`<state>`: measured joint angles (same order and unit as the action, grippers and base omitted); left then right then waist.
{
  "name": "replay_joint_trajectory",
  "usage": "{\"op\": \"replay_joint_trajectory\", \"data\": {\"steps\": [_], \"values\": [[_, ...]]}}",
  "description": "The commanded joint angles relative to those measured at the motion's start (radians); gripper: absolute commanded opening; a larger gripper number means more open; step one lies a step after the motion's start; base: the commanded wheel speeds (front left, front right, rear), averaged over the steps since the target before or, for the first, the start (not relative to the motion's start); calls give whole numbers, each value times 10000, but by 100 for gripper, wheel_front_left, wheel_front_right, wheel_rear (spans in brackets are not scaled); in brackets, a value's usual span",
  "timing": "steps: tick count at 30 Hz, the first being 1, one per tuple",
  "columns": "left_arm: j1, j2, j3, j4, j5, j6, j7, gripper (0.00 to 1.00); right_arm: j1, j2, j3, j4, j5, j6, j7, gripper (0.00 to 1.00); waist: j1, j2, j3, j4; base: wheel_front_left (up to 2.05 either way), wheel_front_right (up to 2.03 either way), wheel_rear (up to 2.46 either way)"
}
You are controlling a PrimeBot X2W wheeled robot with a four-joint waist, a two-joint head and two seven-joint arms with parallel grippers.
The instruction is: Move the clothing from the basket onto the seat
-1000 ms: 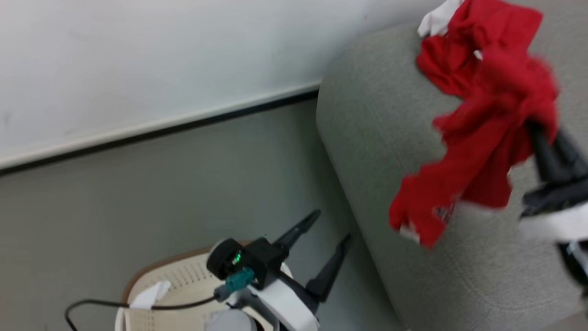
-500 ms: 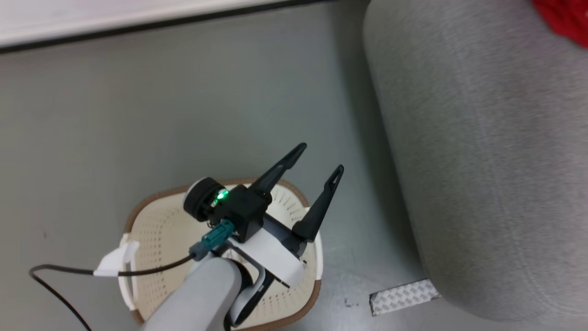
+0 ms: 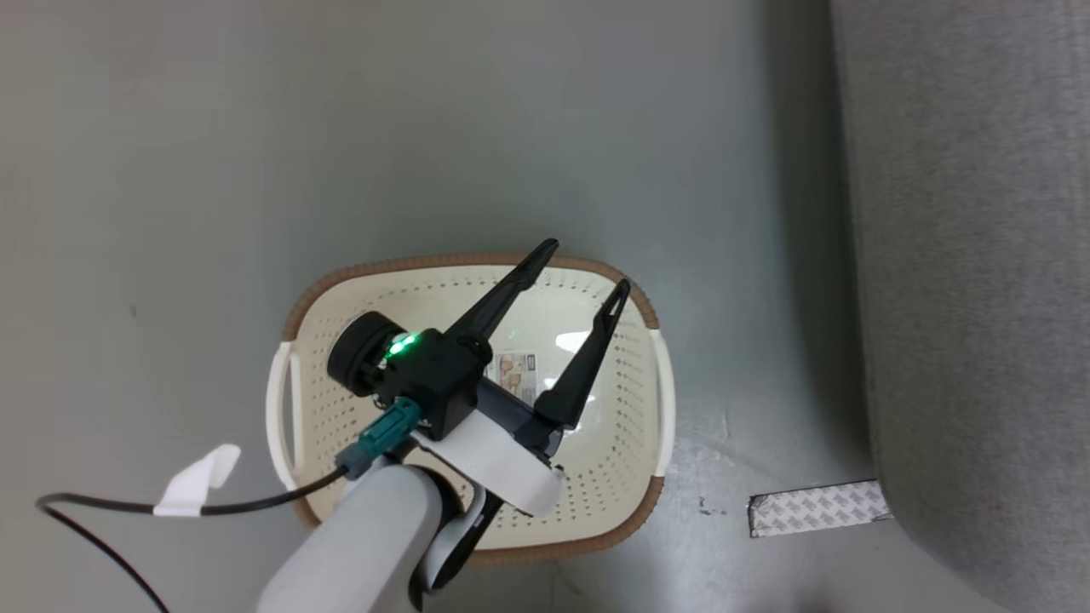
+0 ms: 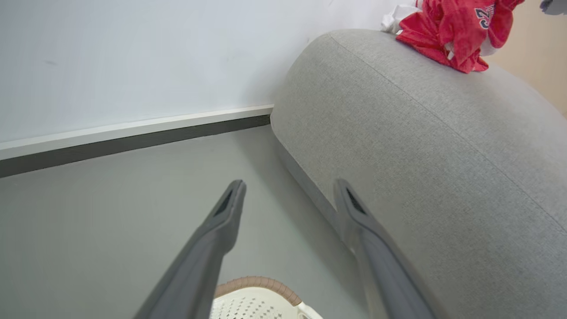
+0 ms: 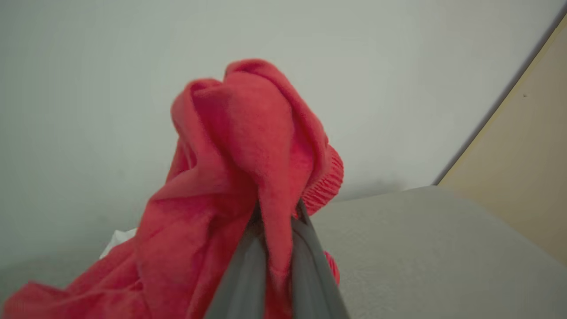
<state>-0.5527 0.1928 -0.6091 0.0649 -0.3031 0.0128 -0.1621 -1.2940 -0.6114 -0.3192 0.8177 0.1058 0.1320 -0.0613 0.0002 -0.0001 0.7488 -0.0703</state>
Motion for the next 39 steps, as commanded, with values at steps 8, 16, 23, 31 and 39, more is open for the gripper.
{"op": "replay_joint_trajectory", "data": {"steps": [8,16,23,31,39], "values": [[329,384,182,-182,-1,231,-31,100,868,1069,-1772,754,-1446,-27,-225,0,-2,1,92,184,0,0,0],[796,641,371,-291,-238,479,54,100,1924,3687,-3224,-2469,-3475,-27,1148,100,-2,1,-593,-205,0,0,0],[1119,667,447,-154,-512,539,-119,100,3609,4717,-2650,-5807,-3528,-27,2861,100,-2,1,-1560,-386,0,0,0],[1665,637,699,286,-898,655,-477,100,5782,4446,-1789,-7106,-2113,-27,2654,100,-2,1,-2829,-336,0,0,0],[2524,529,1087,860,-1357,879,-832,100,7069,3950,-317,-6289,-985,-27,1535,100,-2,1,-4215,1,0,0,0]]}}
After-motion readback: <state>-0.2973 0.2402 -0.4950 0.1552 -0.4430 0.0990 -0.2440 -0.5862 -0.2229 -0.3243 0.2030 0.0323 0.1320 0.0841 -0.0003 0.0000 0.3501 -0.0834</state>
